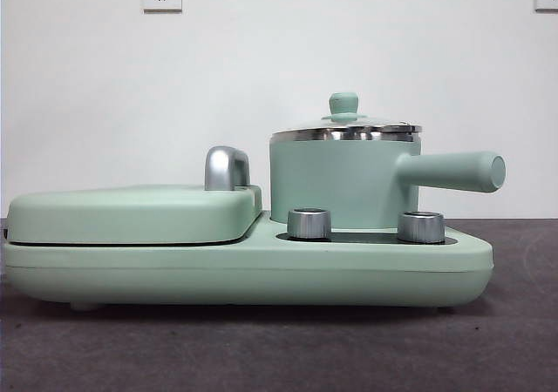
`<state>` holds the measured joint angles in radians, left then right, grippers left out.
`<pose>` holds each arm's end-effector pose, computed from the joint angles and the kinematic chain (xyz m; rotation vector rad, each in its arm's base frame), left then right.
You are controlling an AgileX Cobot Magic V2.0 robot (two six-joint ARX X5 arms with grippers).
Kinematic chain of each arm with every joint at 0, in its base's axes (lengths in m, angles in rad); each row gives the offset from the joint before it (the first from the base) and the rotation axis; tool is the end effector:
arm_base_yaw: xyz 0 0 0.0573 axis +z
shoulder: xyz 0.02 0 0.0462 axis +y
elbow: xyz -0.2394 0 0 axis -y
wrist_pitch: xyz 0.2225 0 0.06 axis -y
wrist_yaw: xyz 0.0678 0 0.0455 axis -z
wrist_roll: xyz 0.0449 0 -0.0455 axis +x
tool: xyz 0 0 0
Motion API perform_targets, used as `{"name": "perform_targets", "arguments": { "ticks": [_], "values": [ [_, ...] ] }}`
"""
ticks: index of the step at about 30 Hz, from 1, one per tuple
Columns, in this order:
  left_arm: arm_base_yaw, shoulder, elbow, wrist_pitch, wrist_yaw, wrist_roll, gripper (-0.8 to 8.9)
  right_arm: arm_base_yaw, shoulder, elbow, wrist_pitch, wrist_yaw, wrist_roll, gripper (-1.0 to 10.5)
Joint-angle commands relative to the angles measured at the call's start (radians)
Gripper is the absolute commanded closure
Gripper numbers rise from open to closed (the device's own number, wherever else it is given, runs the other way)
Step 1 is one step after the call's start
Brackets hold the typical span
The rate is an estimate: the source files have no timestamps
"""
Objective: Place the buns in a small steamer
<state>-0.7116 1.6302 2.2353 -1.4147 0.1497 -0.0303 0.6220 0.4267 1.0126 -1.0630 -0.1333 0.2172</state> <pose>0.1929 -0.1752 0.4372 0.2043 0.8131 -0.7999 0.0404 0.0363 0.3240 0.0849 0.5513 0.6847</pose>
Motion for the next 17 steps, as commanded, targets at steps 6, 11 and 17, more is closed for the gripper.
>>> {"name": "perform_targets", "arguments": {
  "ticks": [6,11,17],
  "values": [
    [-0.013,-0.389,-0.529,0.106,0.001,-0.034,3.79,0.008,0.003,-0.026,0.068,-0.008,-0.037,5.1],
    [-0.013,-0.67,-0.901,0.324,0.001,-0.094,3.79,0.008,0.003,-0.099,0.161,-0.03,-0.045,5.1],
    [-0.013,-0.958,-1.228,0.58,-0.004,-0.179,3.79,0.009,0.003,-0.161,0.172,-0.035,-0.045,5.1]
  ]
}}
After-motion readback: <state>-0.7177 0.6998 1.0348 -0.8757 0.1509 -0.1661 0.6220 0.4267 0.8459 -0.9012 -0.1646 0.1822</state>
